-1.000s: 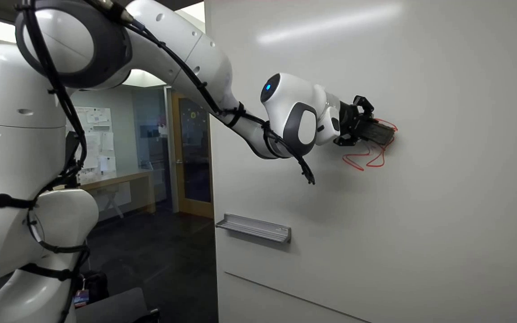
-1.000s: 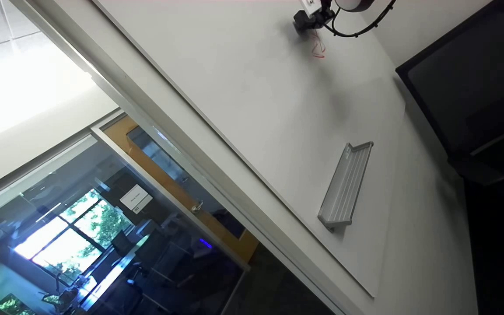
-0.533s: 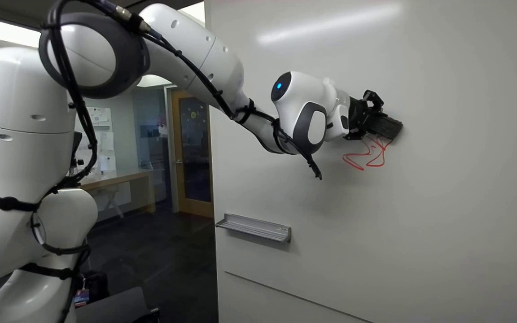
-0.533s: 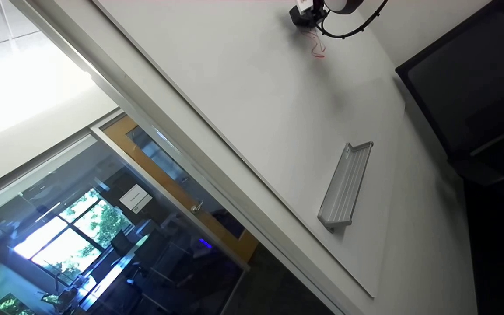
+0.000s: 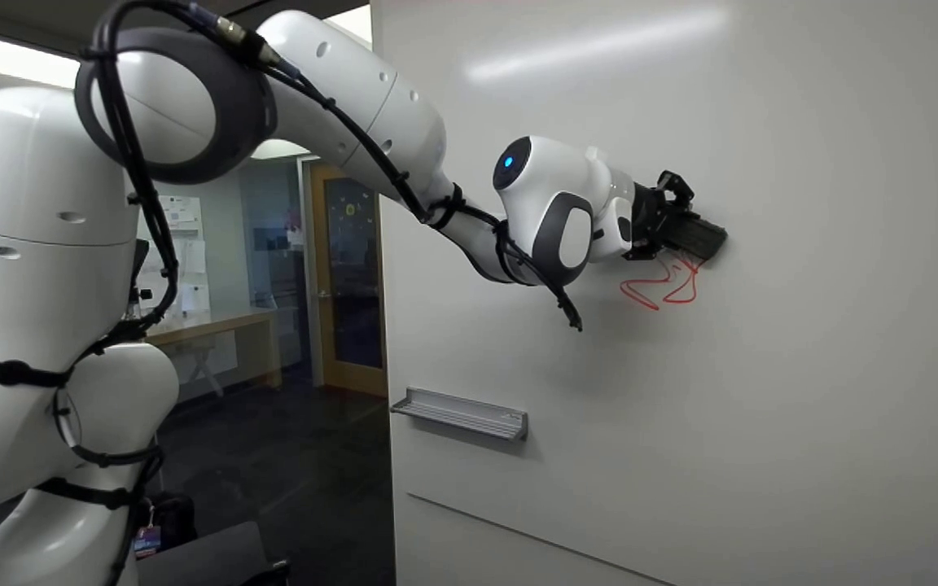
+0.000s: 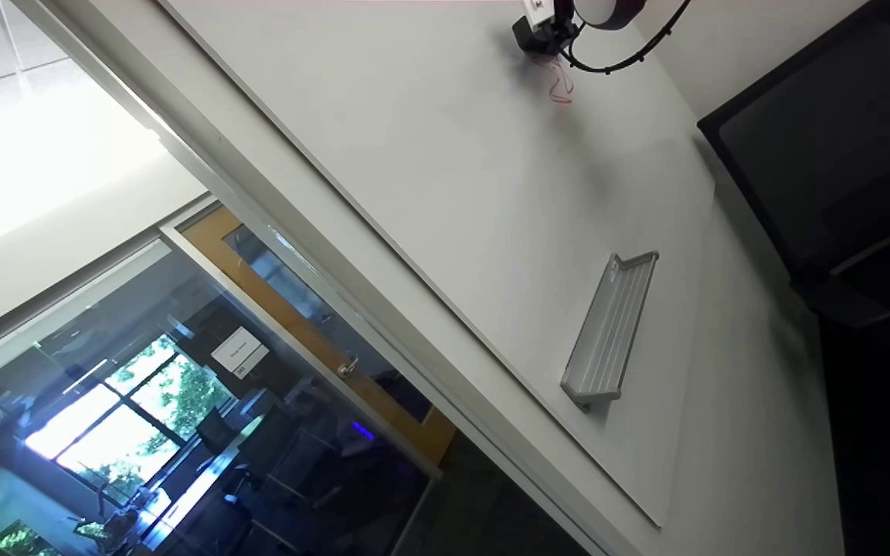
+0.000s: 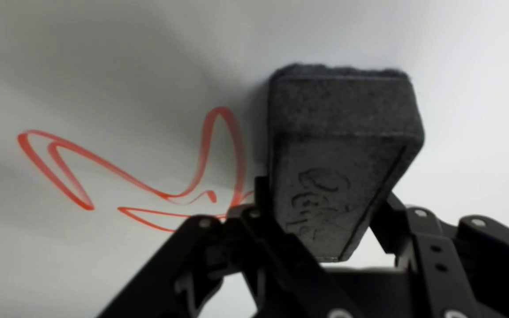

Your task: Remove the black eraser from the whiteboard tray and wipe the board with the eraser, put the eraser back on the tray

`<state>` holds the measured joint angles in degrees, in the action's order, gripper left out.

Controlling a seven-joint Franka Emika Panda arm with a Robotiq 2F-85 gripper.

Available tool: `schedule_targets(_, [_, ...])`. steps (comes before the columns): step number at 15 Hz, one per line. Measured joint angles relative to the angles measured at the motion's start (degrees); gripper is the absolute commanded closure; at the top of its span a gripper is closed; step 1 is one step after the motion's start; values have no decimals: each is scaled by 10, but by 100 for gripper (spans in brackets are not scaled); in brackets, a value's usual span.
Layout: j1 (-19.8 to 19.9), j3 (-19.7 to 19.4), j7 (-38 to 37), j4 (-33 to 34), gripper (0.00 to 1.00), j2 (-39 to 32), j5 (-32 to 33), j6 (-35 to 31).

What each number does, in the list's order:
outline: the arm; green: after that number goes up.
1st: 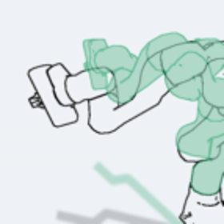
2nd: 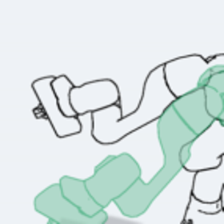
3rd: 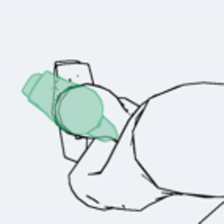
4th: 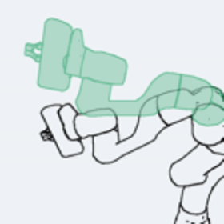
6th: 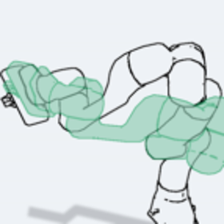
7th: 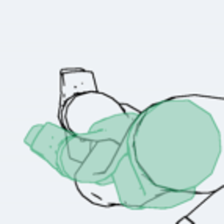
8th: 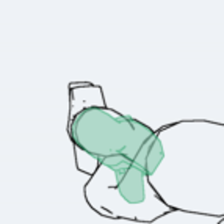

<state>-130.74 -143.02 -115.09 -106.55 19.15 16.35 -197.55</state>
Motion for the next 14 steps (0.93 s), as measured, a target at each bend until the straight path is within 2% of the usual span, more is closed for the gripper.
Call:
schedule_targets(7, [52, 58, -1, -55, 70, 12, 32, 0])
schedule_targets(14, [74, 91, -1, -127, 70, 22, 43, 1])
